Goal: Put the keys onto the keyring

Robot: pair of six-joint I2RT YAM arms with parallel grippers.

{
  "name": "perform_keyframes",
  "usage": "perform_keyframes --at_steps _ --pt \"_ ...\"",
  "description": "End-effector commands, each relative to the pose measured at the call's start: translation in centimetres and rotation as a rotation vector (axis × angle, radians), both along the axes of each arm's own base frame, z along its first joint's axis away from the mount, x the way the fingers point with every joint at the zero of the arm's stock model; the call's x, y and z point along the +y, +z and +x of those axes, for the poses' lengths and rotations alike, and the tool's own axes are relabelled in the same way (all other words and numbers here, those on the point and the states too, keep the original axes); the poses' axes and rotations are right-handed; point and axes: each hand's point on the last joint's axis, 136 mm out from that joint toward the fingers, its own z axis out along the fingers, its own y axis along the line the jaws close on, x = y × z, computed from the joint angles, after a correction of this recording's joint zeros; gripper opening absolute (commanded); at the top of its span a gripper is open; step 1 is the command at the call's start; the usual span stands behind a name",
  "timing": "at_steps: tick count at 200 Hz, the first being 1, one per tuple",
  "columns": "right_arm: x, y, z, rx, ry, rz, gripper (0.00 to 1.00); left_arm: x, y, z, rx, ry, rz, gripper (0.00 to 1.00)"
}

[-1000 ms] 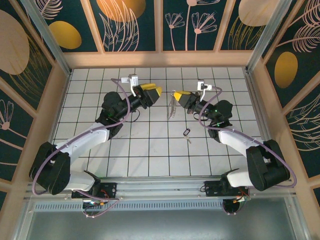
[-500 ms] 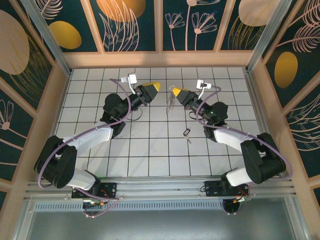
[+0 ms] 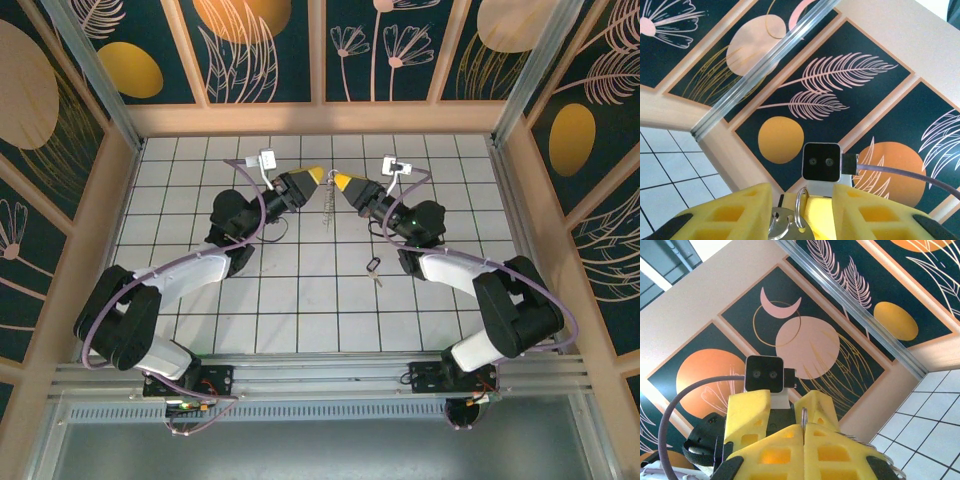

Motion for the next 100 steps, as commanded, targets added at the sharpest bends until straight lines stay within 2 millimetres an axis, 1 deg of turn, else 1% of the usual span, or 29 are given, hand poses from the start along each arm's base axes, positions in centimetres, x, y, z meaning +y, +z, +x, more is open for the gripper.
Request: perform_keyframes --at_steps 1,100 --pt "-0.1 2.8 -0.8 -0.089 0.008 0.063 0.00 -0.4 0.6 -0.6 -0.030 -0.033 -0.024 0.36" --pt "0.2 2.5 -0.8 -0.087 0.019 0.053 0.00 -1.7 0.6 -0.8 -0.036 -0.071 -0.023 0.34"
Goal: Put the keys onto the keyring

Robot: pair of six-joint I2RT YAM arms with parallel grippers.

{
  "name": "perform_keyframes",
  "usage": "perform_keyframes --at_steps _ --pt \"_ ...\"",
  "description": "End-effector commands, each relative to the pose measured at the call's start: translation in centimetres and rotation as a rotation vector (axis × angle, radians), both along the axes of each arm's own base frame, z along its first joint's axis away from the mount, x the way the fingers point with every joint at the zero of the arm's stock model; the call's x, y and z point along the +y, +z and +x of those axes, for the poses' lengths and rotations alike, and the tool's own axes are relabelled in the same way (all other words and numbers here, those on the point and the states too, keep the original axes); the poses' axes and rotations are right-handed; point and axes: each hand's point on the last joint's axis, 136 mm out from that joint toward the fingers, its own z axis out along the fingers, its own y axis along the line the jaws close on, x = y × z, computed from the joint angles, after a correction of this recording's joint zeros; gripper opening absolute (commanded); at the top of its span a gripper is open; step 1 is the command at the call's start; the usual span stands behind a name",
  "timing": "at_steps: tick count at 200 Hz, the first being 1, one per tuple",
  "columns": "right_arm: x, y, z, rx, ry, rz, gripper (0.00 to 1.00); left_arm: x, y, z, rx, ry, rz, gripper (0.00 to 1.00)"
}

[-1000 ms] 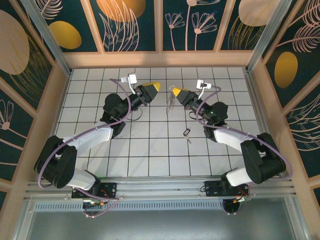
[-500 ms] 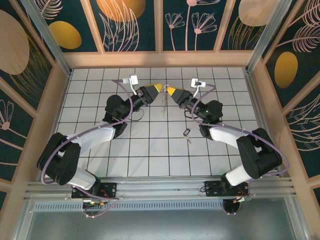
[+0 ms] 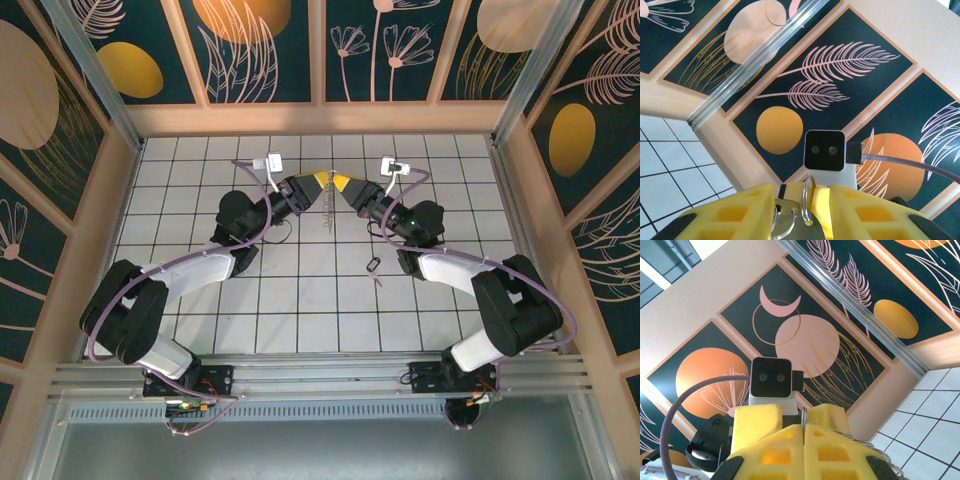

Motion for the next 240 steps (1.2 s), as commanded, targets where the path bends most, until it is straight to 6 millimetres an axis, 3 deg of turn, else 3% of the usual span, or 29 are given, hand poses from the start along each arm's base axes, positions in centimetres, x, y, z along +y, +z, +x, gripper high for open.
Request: perform_keyframes --at_steps 1,119,240 --pt "0.0 2.7 -0.8 -0.091 0.016 0.056 0.00 -0.6 1.9 -0.6 -0.054 -0.033 -0.036 0.34" --pt "0.1 1.9 -1.0 -0.076 0.023 0.041 0.00 -0.8 2.3 -0.7 -0.065 -0.033 -0.040 0.31" --pt "0.2 1.4 -1.0 -0.065 0.026 0.034 0.00 -1.2 2.4 -0.8 -0.075 -0.043 -0.033 0.12"
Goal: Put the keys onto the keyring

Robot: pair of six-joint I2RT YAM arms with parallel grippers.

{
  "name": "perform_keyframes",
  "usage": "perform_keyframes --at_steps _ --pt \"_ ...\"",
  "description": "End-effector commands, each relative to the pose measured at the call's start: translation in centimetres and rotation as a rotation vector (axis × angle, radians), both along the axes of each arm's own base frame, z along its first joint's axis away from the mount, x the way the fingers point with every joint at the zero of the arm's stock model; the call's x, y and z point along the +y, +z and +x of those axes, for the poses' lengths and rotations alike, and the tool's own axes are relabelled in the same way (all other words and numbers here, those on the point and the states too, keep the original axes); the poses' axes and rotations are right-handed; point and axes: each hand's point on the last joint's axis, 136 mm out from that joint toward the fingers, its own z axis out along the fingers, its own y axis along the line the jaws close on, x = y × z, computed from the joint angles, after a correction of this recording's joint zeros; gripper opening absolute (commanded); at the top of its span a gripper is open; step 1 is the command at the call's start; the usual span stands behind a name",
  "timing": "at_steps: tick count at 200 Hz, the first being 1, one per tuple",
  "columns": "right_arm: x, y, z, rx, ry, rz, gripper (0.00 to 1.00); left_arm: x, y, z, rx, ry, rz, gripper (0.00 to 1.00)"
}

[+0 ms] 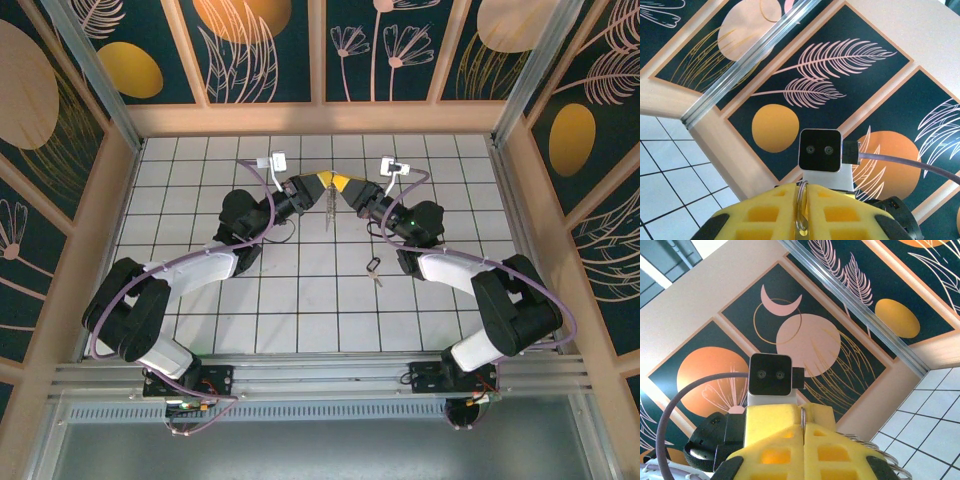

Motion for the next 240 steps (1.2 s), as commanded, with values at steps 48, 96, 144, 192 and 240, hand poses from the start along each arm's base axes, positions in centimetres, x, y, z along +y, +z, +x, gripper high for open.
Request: perform_keyframes --at_steps 48,96,144,192,240 --pt "0.1 1.3 -0.9 -0.062 0.021 0.028 0.00 -0.9 1.6 -0.7 -0.068 -0.034 -0.013 0.04" --pt "0.1 1.1 -0.8 -0.057 0.013 0.014 0.00 -1.1 1.1 -0.7 -0.065 -0.040 0.009 0.00" --pt "0.2 1.0 -0.4 -0.051 -0.002 -0.005 0.00 -1.4 0.7 -0.7 -0.079 -0.048 0.047 0.00" --pt "-1.5 1.5 -0.3 -0.055 -0.044 -0.010 0.42 -1.5 0.2 -0.8 -0.089 -0.047 0.083 0.00" --pt "-4.4 1.8 -0.7 -0.057 -0.121 -0.044 0.51 -1.7 0.5 -0.9 -0.137 -0.045 0.146 0.00"
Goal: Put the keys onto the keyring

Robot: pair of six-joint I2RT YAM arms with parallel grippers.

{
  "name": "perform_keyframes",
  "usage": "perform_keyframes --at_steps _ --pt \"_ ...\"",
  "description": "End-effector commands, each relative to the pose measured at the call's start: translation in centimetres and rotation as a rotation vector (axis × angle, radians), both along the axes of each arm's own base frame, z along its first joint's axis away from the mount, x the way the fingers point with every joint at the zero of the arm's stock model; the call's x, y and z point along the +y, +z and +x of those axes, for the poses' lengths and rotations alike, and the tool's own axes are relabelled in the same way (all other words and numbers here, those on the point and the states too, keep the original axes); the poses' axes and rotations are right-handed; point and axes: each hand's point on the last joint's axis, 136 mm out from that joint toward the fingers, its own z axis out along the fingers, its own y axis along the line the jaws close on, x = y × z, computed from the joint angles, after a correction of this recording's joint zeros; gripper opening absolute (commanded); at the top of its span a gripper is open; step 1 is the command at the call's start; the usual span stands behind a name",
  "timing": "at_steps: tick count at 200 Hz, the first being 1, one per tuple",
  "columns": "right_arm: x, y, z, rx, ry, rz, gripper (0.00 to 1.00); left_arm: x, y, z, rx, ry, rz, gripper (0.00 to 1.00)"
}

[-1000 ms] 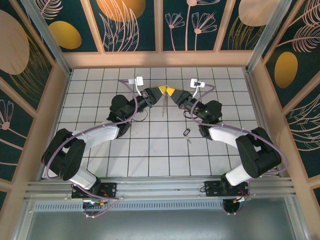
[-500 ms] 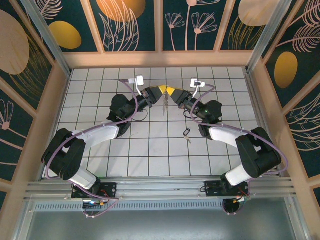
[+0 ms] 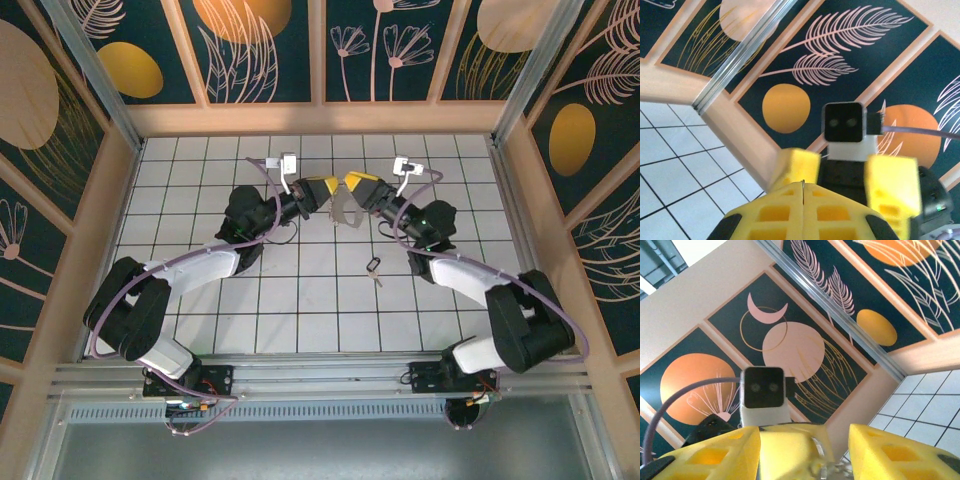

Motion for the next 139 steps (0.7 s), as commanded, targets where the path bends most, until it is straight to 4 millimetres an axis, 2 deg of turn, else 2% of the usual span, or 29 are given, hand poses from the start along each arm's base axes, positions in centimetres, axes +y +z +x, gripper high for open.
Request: perform_keyframes --at_steps 1,47,56,59,73,139 --pt "-1.4 1.0 -0.9 -0.053 -0.036 -0.015 0.51 -0.3 2.2 -0.7 -0.098 -0.020 0.021 0.00" --pt "-2.7 0.4 -1.1 -0.049 -0.072 -0.082 0.53 -1.0 2.0 -1.4 -0.146 -0.073 0.095 0.00" --pt "-2.7 0.2 -1.1 -0.047 -0.070 -0.095 0.53 -1.2 1.6 -1.6 -0.153 -0.090 0.112 0.00" --pt "-2.6 0.2 -1.1 -0.049 -0.069 -0.099 0.53 -1.3 2.7 -1.6 -0.175 -0.094 0.104 0.00" --pt "-2.5 -0.2 -1.4 -0.052 -0.056 -0.116 0.53 -1.6 3.0 -2.1 -0.201 -0.126 0.120 0.00" --pt "-2.0 -1.4 -2.5 -0.067 0.003 -0.156 0.50 -2.2 2.9 -3.3 -0.252 -0.215 0.167 0.00"
